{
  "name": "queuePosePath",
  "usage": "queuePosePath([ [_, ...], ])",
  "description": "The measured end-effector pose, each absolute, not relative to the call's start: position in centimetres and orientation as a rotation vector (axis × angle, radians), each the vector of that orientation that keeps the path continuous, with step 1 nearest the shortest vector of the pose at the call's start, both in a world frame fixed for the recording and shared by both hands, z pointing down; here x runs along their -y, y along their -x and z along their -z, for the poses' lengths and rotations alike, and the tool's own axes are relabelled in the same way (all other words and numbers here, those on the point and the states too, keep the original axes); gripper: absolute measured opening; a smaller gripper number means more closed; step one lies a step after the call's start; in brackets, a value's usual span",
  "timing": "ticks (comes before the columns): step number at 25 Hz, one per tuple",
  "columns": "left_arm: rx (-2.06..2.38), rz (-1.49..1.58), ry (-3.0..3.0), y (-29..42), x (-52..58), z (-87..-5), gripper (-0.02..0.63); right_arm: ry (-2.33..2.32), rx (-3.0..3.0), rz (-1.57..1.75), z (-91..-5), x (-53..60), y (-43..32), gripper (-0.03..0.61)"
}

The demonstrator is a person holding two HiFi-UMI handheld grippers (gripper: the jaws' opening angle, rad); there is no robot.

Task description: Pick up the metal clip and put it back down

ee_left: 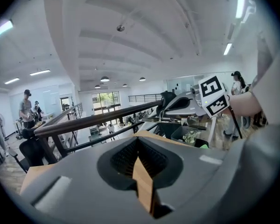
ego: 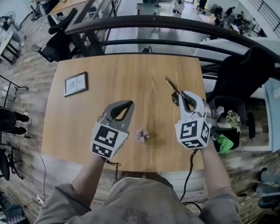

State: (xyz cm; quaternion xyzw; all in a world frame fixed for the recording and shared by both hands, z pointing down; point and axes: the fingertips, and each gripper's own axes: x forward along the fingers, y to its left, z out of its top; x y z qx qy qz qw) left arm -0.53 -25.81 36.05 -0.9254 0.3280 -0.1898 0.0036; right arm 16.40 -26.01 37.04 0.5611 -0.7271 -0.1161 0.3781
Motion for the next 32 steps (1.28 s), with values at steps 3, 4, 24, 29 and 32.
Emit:
queuePosePath([
  [3, -1.098, 0.607, 2.886, 2.0, 28.0, -36.9, 0.002, -1.377, 1.873, 0.339, -38.4, 29.4, -14.4, 0.015],
  [4, -1.121, 0.612, 2.884, 2.6, 28.7, -37.3, 0.002, -1.355, 1.872, 0.358, -39.0, 30.5, -13.7, 0.015],
  [24, -1.338, 0.793, 2.952, 7.9, 36.8, -50.2, 0.002, -1.084, 1.753, 0.37, -60.0, 43.4, -5.9, 0.017],
  [29, -1.363, 0.836, 2.98, 8.2, 37.6, -52.8, 0.002, -1.051, 1.72, 0.381, -63.3, 44.0, -5.6, 0.017],
  [32, -1.374, 0.847, 2.992, 8.5, 37.6, -53.4, 0.002, -1.046, 1.706, 0.366, -64.7, 44.1, -5.7, 0.018],
])
